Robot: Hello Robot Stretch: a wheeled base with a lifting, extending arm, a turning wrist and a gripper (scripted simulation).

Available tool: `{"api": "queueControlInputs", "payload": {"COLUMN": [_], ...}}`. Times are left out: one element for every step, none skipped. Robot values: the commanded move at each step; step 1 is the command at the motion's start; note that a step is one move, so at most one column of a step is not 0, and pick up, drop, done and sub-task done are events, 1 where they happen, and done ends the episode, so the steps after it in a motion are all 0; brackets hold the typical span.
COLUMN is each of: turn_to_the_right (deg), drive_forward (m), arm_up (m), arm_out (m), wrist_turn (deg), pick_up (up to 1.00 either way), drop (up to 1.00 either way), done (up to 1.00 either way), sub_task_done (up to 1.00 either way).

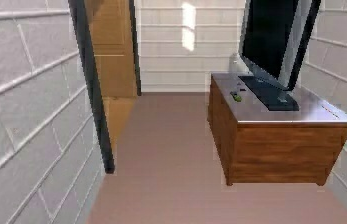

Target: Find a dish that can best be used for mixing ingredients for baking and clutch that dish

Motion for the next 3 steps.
{"api": "queueControlInputs", "payload": {"turn_to_the_right": [42.0,0.0,0.0], "drive_forward": [0.00,0.35,0.30], "arm_up": [0.00,0.00,0.00], "arm_out": [0.00,0.00,0.00], "wrist_turn": [0.0,0.0,0.0], "pick_up": [0.00,0.00,0.00], "drop": [0.00,0.00,0.00], "done": [0.00,0.00,0.00], "sub_task_done": [0.00,0.00,0.00]}}
